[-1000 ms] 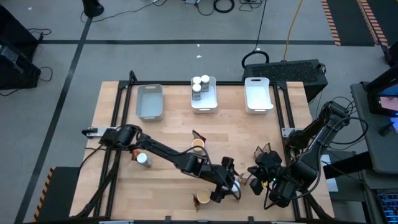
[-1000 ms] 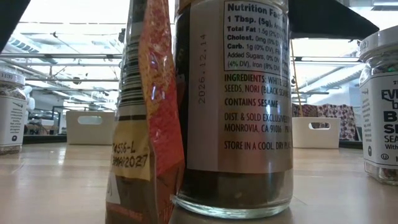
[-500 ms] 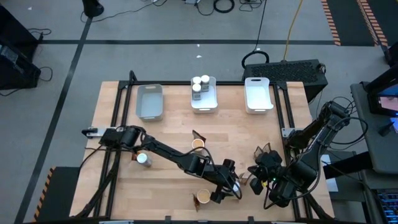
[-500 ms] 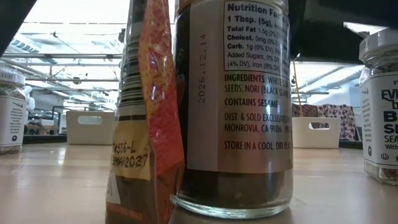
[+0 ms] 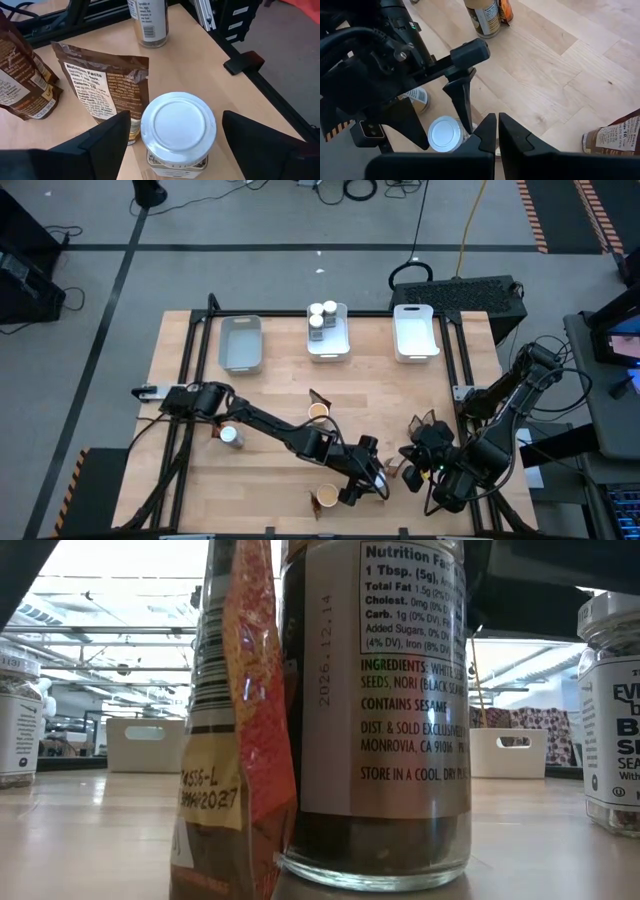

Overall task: Sort spices by type
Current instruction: Put the white seasoning bottle into the left white bin

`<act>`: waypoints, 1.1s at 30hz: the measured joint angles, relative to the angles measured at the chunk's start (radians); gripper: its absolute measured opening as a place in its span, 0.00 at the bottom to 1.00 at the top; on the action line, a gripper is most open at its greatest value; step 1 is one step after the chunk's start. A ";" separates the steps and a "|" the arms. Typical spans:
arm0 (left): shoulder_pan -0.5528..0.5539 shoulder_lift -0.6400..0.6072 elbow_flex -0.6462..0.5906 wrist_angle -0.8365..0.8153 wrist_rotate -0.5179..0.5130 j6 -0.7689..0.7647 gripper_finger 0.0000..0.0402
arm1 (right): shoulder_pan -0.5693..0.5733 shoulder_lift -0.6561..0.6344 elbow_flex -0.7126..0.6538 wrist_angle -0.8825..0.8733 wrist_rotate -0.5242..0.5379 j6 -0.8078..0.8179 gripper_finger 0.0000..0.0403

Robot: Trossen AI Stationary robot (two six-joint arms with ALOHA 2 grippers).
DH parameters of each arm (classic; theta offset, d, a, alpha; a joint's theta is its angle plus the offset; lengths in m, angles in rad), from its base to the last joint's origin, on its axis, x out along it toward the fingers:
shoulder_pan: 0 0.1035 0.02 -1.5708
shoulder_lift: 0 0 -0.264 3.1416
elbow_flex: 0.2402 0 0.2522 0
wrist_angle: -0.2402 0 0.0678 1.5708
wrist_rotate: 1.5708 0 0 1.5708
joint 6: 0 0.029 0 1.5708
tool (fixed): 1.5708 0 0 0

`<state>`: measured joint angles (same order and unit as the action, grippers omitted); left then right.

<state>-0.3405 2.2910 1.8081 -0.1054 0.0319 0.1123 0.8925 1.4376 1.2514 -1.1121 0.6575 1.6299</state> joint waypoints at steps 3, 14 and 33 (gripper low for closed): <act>0.000 0.000 0.000 0.000 0.000 0.000 0.75 | 0.000 0.000 0.000 -0.001 0.000 0.000 0.00; 0.000 0.006 0.000 0.011 0.019 -0.001 0.68 | 0.000 0.000 0.000 -0.001 0.000 0.000 0.00; 0.000 0.023 0.000 0.026 0.025 -0.001 0.52 | 0.000 0.000 0.000 0.001 0.002 0.008 0.00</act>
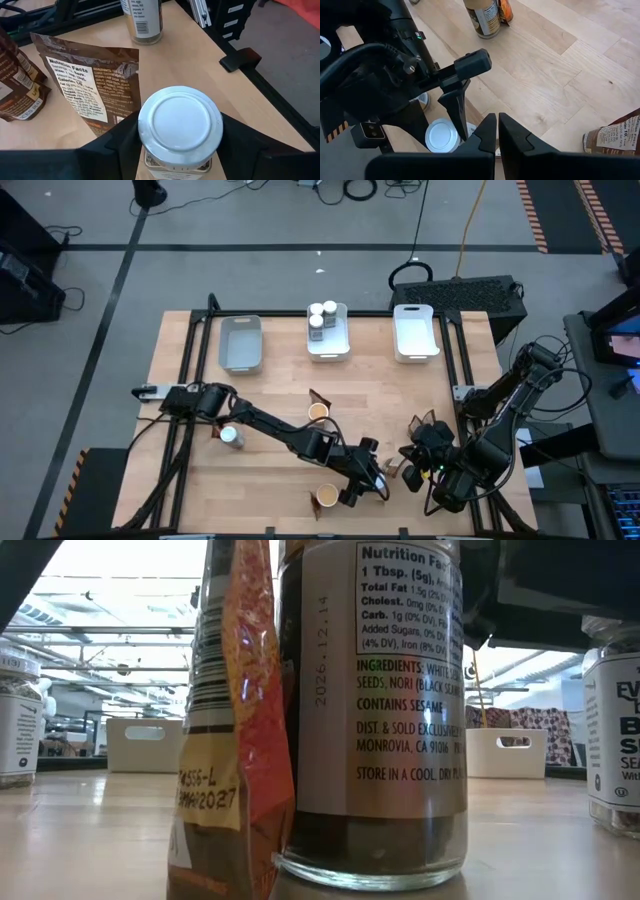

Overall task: Sort spices by type
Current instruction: Put the white seasoning bottle into the left white bin

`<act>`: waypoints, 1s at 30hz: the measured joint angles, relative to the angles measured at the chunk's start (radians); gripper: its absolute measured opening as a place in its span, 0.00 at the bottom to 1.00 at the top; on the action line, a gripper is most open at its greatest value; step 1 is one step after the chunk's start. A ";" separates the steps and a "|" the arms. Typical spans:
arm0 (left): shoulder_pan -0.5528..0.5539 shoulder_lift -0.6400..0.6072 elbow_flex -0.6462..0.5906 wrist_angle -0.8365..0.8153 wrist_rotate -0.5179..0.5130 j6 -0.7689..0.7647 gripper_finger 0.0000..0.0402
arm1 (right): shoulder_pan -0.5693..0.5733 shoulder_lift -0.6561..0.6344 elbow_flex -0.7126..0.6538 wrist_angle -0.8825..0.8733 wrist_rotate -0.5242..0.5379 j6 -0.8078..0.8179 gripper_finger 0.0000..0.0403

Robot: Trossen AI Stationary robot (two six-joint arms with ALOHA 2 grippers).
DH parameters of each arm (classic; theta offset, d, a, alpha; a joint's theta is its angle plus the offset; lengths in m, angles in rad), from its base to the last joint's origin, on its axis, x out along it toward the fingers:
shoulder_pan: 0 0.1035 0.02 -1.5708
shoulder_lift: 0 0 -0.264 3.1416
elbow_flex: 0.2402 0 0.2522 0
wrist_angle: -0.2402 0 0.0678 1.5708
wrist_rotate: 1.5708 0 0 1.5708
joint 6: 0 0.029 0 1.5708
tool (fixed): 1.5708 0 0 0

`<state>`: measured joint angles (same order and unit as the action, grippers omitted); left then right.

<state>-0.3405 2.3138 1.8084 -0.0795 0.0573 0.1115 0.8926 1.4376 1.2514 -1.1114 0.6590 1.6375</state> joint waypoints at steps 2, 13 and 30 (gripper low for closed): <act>0.002 -0.007 0.000 -0.004 -0.006 0.001 0.52 | 0.000 0.000 0.000 0.000 0.000 0.000 0.00; 0.052 -0.208 -0.002 -0.114 -0.103 -0.025 0.52 | 0.000 0.000 0.000 0.000 -0.001 -0.006 0.00; 0.517 -0.522 -0.009 -0.421 -0.003 0.132 0.52 | -0.008 0.000 0.000 0.000 0.123 0.019 0.00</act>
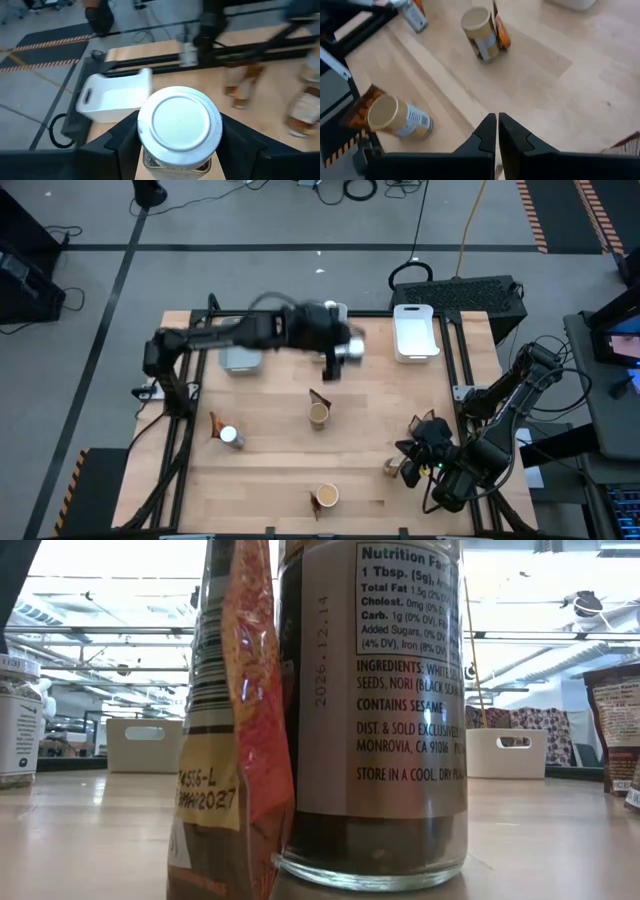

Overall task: Sort spices by type
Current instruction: Put the white seasoning bottle into the left white bin

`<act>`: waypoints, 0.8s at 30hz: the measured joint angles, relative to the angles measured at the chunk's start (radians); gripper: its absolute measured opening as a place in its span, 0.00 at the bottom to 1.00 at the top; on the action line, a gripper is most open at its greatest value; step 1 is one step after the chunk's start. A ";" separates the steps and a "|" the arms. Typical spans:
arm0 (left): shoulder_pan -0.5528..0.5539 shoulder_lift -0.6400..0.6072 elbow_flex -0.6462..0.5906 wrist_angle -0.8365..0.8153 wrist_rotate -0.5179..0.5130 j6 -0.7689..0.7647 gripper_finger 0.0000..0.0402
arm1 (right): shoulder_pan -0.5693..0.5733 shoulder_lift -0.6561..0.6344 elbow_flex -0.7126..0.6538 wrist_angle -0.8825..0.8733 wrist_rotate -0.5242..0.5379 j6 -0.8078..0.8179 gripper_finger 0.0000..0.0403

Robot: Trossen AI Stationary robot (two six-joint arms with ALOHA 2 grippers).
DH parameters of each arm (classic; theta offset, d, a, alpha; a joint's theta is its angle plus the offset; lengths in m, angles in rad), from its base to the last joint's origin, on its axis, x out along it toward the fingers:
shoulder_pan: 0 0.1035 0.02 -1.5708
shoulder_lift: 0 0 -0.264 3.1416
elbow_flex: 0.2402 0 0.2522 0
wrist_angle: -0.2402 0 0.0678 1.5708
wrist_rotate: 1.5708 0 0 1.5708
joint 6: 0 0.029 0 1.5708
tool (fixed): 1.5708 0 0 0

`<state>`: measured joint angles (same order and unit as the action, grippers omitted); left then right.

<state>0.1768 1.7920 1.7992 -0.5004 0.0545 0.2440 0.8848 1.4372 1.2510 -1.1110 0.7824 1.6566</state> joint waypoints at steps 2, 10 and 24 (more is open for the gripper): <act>0.088 0.002 -0.010 -0.013 0.078 0.002 0.52 | -0.008 0.000 0.000 0.000 0.023 -0.001 0.00; 0.326 0.023 -0.157 0.136 0.303 0.028 0.52 | -0.093 0.000 0.000 -0.028 0.058 -0.023 0.00; 0.424 0.114 -0.302 0.348 0.414 0.033 0.52 | -0.263 0.000 0.000 -0.053 0.053 -0.135 0.00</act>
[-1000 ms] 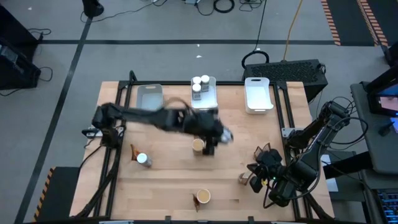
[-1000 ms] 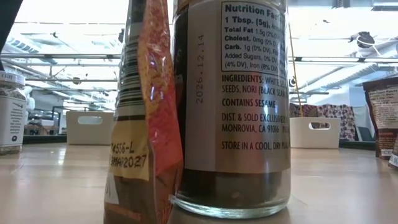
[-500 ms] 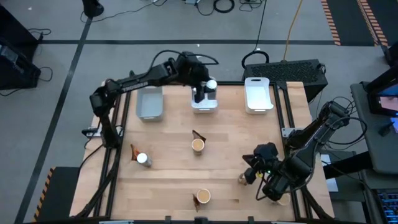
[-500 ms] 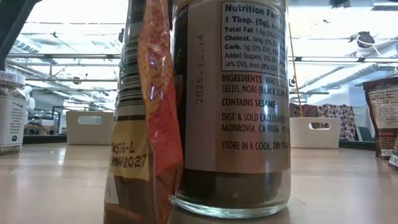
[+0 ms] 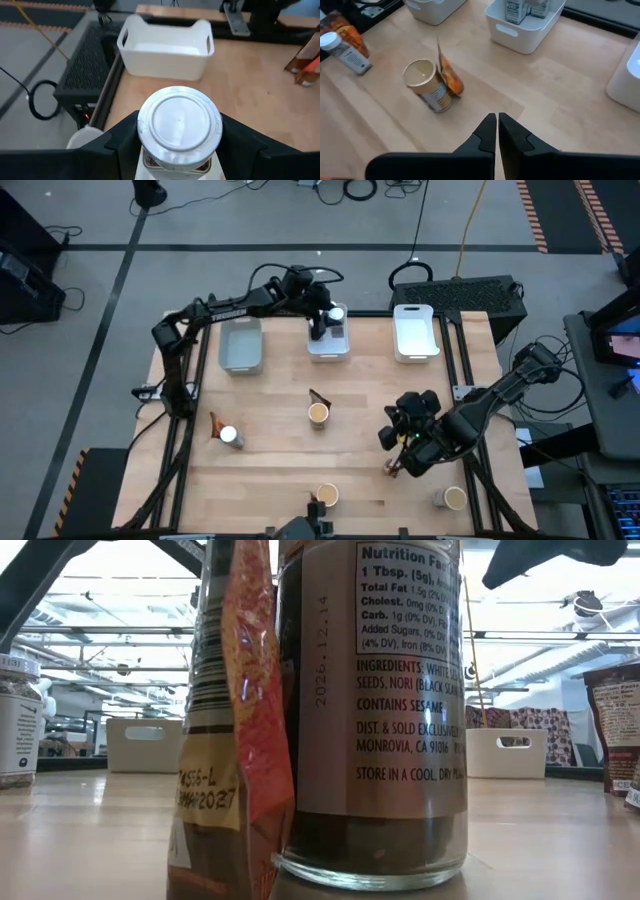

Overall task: Sort spices by type
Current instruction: Put the white seasoning bottle into the left white bin

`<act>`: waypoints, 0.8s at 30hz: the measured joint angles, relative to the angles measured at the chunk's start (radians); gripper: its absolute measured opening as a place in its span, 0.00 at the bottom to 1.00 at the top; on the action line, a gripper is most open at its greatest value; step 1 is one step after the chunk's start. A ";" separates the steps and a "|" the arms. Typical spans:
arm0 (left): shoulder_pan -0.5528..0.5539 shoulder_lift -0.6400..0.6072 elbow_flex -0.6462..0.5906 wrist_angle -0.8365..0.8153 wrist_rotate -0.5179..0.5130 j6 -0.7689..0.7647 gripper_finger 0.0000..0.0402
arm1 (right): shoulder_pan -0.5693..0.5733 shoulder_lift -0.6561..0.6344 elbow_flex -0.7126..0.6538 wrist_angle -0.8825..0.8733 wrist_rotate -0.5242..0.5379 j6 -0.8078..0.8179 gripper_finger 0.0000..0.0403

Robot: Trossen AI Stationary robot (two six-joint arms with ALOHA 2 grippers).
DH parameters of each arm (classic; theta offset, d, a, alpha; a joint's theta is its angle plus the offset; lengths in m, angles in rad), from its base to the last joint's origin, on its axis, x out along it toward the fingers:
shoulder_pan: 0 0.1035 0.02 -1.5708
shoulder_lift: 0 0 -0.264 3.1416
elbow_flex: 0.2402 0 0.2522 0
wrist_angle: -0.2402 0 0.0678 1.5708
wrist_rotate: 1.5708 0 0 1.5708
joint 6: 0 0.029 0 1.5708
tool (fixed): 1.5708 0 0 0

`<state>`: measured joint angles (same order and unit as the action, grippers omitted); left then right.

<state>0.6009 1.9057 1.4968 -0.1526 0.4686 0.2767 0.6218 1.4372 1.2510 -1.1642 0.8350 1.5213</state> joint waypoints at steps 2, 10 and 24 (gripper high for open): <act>0.003 0.013 0.000 0.024 0.000 0.002 0.52 | -0.012 0.000 0.000 0.002 -0.002 -0.009 0.00; 0.030 0.025 0.001 0.013 -0.004 0.077 0.52 | -0.027 0.000 0.000 0.008 -0.008 -0.020 0.00; 0.054 0.085 0.001 -0.003 -0.010 0.078 0.52 | -0.033 0.000 0.000 0.009 -0.028 -0.019 0.00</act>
<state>0.6552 1.9911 1.4975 -0.1554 0.4587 0.3542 0.5892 1.4372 1.2510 -1.1555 0.8066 1.5019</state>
